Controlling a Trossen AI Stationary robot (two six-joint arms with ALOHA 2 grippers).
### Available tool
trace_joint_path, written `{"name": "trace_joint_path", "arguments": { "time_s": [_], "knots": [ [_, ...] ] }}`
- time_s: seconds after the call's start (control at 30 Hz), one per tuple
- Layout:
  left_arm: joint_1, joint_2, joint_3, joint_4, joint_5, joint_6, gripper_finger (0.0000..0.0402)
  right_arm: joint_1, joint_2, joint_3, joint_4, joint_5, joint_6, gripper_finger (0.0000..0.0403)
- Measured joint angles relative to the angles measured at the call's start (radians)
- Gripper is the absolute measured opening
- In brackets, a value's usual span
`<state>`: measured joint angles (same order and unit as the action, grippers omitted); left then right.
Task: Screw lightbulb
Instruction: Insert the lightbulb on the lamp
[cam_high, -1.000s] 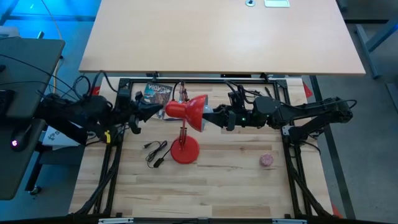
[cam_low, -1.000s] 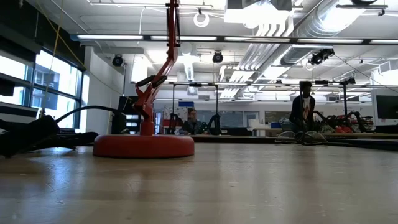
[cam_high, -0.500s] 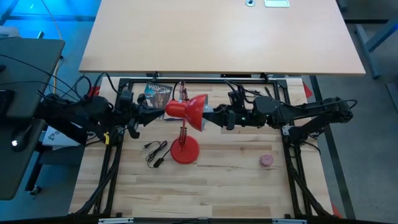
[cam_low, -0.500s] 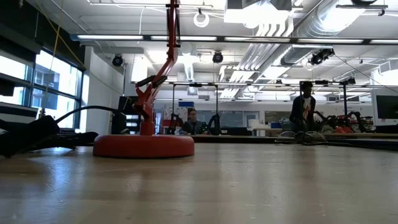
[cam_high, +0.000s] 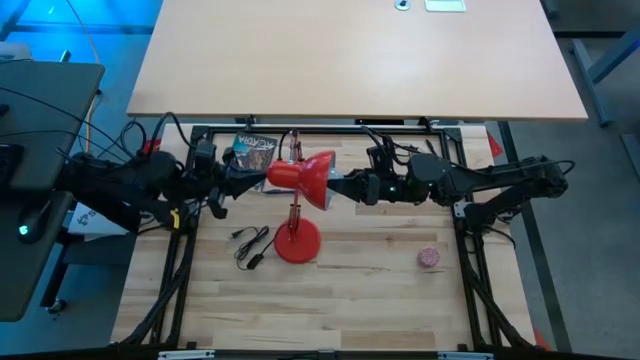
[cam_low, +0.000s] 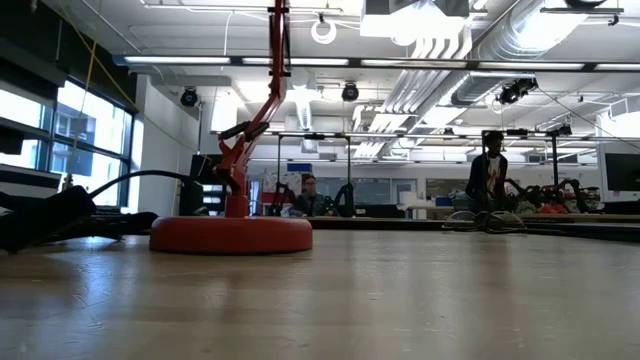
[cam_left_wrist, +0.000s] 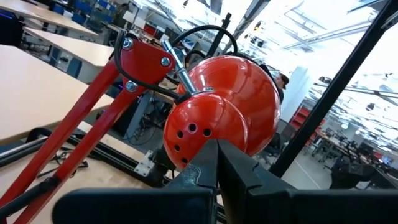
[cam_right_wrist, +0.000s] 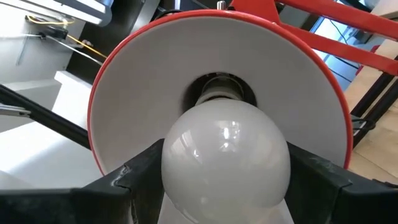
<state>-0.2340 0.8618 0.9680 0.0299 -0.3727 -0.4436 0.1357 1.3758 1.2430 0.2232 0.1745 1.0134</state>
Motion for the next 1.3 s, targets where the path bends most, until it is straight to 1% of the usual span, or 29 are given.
{"name": "trace_joint_path", "arguments": {
  "time_s": [0.23, 0.4, 0.67, 0.83, 1.07, 1.3],
  "knots": [
    [0.019, 0.018, 0.0, 0.003, 0.023, -0.019, 0.0, -0.012, -0.001, 0.0, -0.004, -0.032, 0.0, 0.025],
    [0.019, 0.019, 0.0, 0.001, 0.083, -0.001, 0.0, -0.012, -0.001, 0.0, -0.014, -0.053, 0.018, 0.025],
    [0.02, 0.02, 0.0, 0.0, 0.12, 0.085, 0.0, -0.011, 0.0, 0.0, -0.043, -0.037, 0.018, 0.025],
    [0.019, 0.021, 0.0, -0.001, 0.155, 0.081, 0.0, -0.011, 0.0, 0.001, -0.051, -0.034, 0.023, 0.025],
    [0.018, 0.025, -0.001, 0.019, 0.173, 0.06, 0.0, -0.012, 0.002, 0.002, -0.042, -0.018, 0.027, 0.025],
    [0.018, 0.026, -0.001, 0.024, 0.157, 0.06, 0.0, -0.012, 0.002, 0.001, -0.036, -0.018, 0.053, 0.025]
  ]
}}
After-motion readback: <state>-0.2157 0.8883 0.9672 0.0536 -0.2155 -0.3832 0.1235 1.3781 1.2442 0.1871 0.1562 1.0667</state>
